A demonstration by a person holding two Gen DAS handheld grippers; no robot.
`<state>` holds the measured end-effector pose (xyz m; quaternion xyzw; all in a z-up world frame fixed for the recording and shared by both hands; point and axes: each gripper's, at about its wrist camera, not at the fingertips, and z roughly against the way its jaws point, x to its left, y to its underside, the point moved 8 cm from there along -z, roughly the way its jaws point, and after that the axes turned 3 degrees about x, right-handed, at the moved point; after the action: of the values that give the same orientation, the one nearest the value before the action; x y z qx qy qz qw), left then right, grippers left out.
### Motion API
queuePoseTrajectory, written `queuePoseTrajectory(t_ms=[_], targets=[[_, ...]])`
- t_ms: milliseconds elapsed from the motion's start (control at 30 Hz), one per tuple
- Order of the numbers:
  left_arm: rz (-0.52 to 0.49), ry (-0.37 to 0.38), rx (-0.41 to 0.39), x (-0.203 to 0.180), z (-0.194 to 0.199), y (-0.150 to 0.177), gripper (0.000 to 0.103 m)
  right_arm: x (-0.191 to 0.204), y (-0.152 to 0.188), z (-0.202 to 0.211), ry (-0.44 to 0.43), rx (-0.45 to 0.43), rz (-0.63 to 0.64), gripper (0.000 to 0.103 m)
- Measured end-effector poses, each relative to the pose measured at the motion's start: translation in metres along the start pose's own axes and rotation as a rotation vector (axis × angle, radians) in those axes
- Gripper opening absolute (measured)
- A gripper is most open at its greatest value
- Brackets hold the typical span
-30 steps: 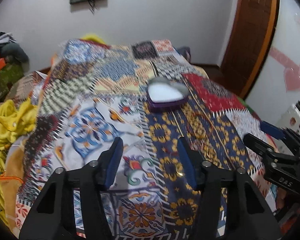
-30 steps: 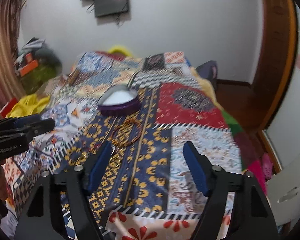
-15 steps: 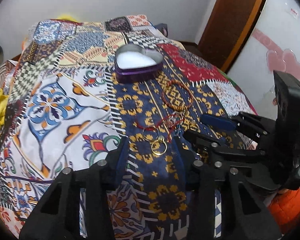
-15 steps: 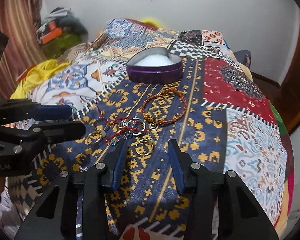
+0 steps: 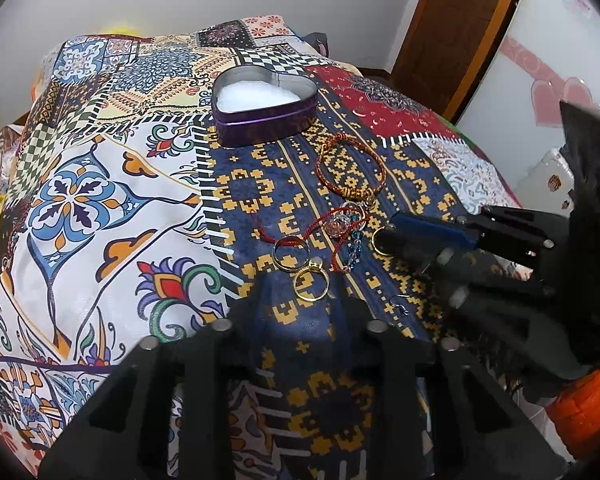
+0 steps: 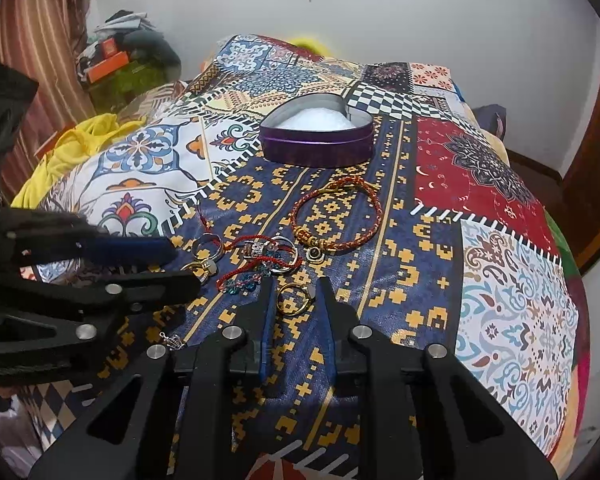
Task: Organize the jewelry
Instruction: 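Lower the right tool toward the jewelry pile beside the heart tin, then close the right tool on a gold ring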
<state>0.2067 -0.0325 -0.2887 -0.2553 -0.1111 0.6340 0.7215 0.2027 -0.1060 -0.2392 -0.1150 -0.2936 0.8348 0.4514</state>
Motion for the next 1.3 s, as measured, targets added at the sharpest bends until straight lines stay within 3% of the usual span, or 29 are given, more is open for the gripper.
queuePoseTrajectory(t_ms=[167,433,467,767,833,967,1033,1067,1100,1300], targets=[[-0.021,0.005,0.001,-0.003,-0.002,0.001,0.017,-0.005,0.002,0.003,-0.003,0.004,-0.030,0.006],[-0.033,0.003,0.000,-0.006,-0.003,0.000,0.015,-0.010,0.004,0.015,0.004,-0.010,-0.058,0.006],[-0.037,-0.008,-0.002,-0.006,-0.002,0.000,0.001,-0.010,0.003,0.017,0.006,-0.015,-0.062,0.006],[0.003,-0.021,0.003,0.003,0.005,0.002,0.000,-0.014,-0.003,0.033,0.027,-0.050,-0.078,0.006],[0.012,-0.017,0.004,0.005,0.007,0.002,0.003,-0.015,-0.003,0.034,0.027,-0.052,-0.084,0.006],[0.006,0.021,0.019,0.000,0.008,0.001,0.031,-0.020,-0.001,0.029,0.008,-0.015,-0.124,0.007],[-0.010,0.019,0.009,-0.005,0.009,0.000,0.043,-0.020,0.001,0.026,-0.006,0.008,-0.139,0.015],[-0.021,0.014,0.004,-0.007,0.009,0.000,0.045,-0.020,0.002,0.025,-0.012,0.016,-0.142,0.025],[-0.030,0.009,0.005,-0.009,0.008,0.000,0.046,-0.020,0.002,0.024,-0.011,0.014,-0.140,0.033],[-0.033,0.019,0.019,-0.011,-0.005,-0.005,0.045,-0.016,0.000,0.023,-0.002,-0.006,-0.103,0.034]])
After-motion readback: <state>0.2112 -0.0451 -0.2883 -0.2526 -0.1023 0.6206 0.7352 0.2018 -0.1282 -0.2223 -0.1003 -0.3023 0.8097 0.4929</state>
